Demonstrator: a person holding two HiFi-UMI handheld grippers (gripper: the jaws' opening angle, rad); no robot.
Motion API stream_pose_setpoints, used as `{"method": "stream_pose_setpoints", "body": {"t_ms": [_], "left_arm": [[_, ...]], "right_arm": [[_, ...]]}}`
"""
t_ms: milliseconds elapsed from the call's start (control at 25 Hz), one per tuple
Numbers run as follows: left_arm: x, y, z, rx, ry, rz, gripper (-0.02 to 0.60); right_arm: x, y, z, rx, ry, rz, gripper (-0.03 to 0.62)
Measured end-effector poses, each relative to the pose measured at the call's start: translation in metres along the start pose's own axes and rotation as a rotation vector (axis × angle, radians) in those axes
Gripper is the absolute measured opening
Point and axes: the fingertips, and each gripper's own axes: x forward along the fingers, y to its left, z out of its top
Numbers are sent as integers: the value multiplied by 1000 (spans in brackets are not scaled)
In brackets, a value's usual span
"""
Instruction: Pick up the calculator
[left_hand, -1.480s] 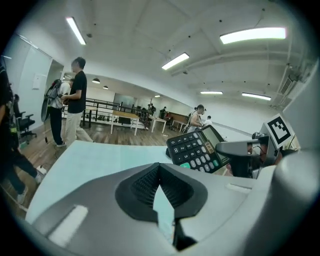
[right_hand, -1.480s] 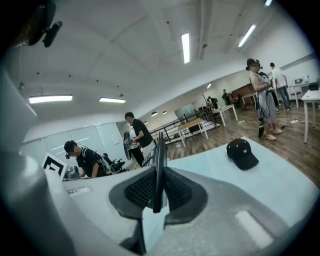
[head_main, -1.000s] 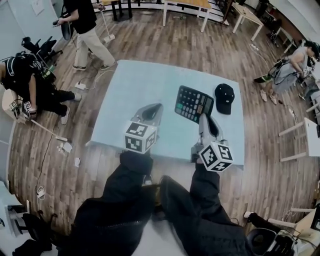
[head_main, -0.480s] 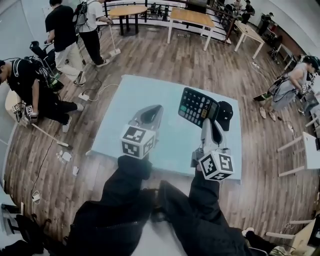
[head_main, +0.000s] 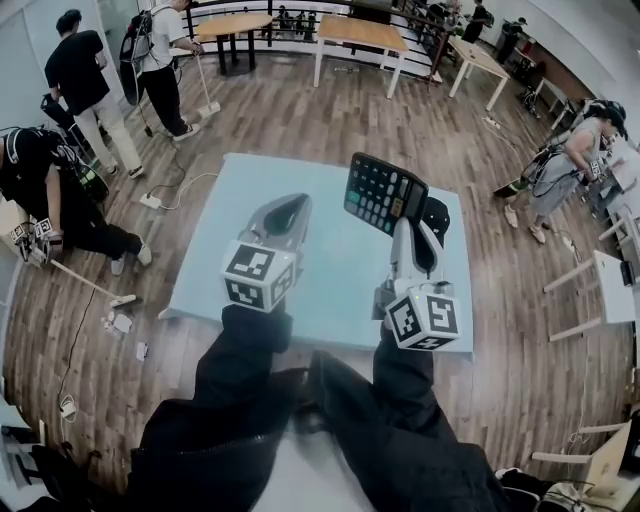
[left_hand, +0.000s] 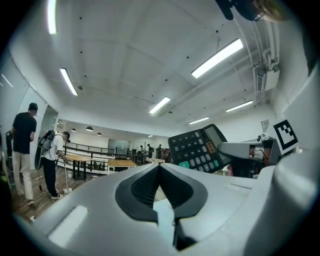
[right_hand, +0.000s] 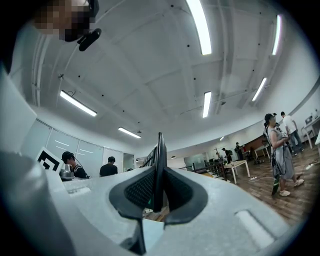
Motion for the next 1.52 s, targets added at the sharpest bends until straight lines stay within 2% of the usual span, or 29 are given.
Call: {"method": "stream_pose_setpoints", "body": {"t_ms": [440,1160,1520], "left_arm": [[8,-4,11,23,-23,-26,-3],[16,-10,3,33,-7,-46,-3],[11,-9,4,29,-10,-31,-3]], "right_arm": [[2,8,15,-48,-36,-10,48],[1,1,6,-29,-19,-25,46],[-3,2,8,-21,-15,-19,48]]}}
